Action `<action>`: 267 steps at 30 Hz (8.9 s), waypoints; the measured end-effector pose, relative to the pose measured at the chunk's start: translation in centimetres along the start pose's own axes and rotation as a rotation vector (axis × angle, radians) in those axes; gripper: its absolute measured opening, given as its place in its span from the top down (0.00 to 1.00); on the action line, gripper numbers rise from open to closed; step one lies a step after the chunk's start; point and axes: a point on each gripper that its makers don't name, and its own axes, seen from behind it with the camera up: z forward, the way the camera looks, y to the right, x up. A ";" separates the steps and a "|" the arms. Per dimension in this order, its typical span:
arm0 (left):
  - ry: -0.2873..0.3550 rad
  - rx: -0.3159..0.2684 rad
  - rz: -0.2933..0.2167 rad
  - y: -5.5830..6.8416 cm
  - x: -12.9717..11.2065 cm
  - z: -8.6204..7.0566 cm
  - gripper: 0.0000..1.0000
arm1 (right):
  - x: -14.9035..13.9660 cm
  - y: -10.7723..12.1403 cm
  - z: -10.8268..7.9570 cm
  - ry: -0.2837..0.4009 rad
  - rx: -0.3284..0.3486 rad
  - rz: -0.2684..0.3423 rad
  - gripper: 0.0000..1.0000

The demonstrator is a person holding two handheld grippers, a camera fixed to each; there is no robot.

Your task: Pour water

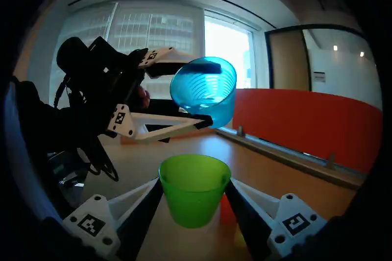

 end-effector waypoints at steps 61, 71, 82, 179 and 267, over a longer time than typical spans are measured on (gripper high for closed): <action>0.001 0.039 0.201 -1.0 0.1 -0.2 0.15 | 0.1 -0.1 -0.4 -0.004 0.007 -0.019 0.10; -0.001 0.044 0.230 -1.0 0.1 -0.4 0.15 | 0.1 0.0 -0.4 -0.002 0.006 -0.021 0.10; -0.002 0.044 0.267 -1.1 0.3 -0.4 0.15 | 0.3 0.0 -0.4 0.000 0.003 -0.024 0.10; 0.010 0.060 0.542 -0.9 1.7 -0.1 0.15 | 0.1 0.6 -0.5 0.002 -0.007 -0.033 0.11; -0.103 0.002 -0.930 -1.6 -6.3 -1.3 0.15 | 4.4 0.5 -1.1 0.080 -0.041 -0.045 0.10</action>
